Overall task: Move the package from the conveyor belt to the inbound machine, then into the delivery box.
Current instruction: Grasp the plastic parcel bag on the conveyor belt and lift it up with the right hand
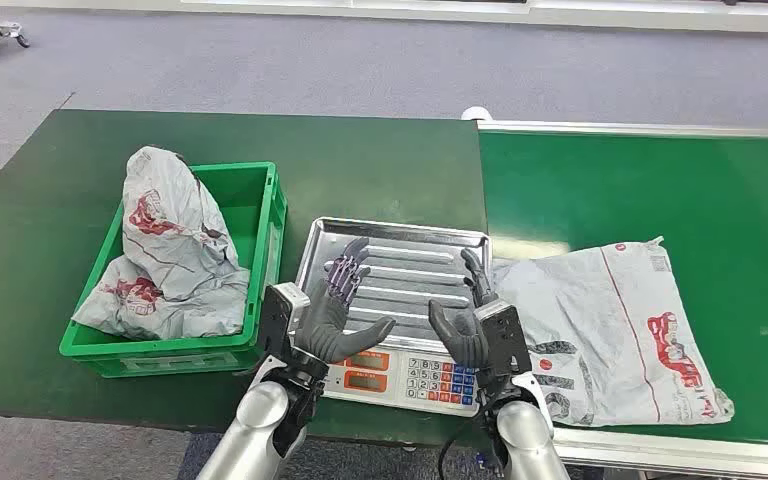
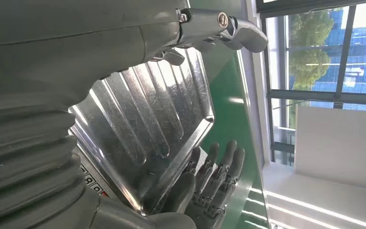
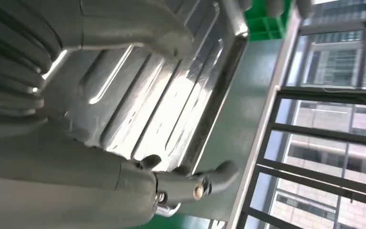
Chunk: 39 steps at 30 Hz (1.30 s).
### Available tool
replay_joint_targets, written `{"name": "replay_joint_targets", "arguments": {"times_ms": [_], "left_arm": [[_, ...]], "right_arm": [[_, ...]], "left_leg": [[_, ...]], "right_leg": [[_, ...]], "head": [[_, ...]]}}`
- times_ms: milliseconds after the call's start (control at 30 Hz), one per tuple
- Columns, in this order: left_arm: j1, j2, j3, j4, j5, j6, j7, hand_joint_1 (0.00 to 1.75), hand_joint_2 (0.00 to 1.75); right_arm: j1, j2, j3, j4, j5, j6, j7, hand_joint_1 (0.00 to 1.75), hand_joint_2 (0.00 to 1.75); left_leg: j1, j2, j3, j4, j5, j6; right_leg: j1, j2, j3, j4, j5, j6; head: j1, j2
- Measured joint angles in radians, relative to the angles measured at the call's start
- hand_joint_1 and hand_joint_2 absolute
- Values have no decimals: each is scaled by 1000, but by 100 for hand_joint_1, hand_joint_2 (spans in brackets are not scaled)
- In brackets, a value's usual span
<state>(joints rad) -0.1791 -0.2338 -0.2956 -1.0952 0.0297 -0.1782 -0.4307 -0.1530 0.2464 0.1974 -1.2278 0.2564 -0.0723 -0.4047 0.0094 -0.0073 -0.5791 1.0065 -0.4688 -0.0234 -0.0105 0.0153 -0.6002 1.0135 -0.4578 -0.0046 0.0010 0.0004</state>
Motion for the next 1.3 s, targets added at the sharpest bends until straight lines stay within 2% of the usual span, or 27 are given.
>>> {"name": "replay_joint_targets", "arguments": {"times_ms": [233, 533, 733, 900, 1067, 1300], "left_arm": [[26, 6, 4, -20, -12, 0, -3, 0, 175], [30, 6, 5, -27, -13, 0, -3, 0, 175], [53, 11, 10, -51, -19, 10, -3, 0, 175], [73, 14, 22, -72, -28, 2, -4, 0, 175], [73, 14, 25, -74, -27, -2, -6, 0, 175], [73, 17, 25, -75, -20, -2, -8, 0, 175]], "right_arm": [[-8, -27, -50, 0, 39, -22, 3, 0, 175], [-9, -38, -64, 0, 50, -28, 4, 0, 175], [-43, -74, -117, 30, 147, -157, 27, 0, 175], [-124, -141, -215, 161, 266, -277, 65, 0, 175], [-248, -209, -288, 393, 459, -393, 188, 0, 175], [-369, -279, -323, 644, 566, -423, 294, 0, 175]], "left_leg": [[0, 0, 0, 0, 0, 0], [0, 0, 0, 0, 0, 0], [-1, 0, 0, 0, 0, 0], [-3, 0, 0, 1, 0, 2], [-3, 0, 0, 1, 1, 4], [-3, 0, -1, 1, 1, 5]], "right_leg": [[0, 0, 0, 0, 0, 0], [0, 0, 0, 0, 0, 0], [0, 0, 0, 0, 0, 0], [-1, 0, 0, 0, 1, 2], [-1, 0, 0, 0, 2, 4], [-1, -1, 0, 0, 2, 4]], "head": [[0, 0], [0, 0], [0, 0], [0, 0], [0, 0], [0, 0]]}}
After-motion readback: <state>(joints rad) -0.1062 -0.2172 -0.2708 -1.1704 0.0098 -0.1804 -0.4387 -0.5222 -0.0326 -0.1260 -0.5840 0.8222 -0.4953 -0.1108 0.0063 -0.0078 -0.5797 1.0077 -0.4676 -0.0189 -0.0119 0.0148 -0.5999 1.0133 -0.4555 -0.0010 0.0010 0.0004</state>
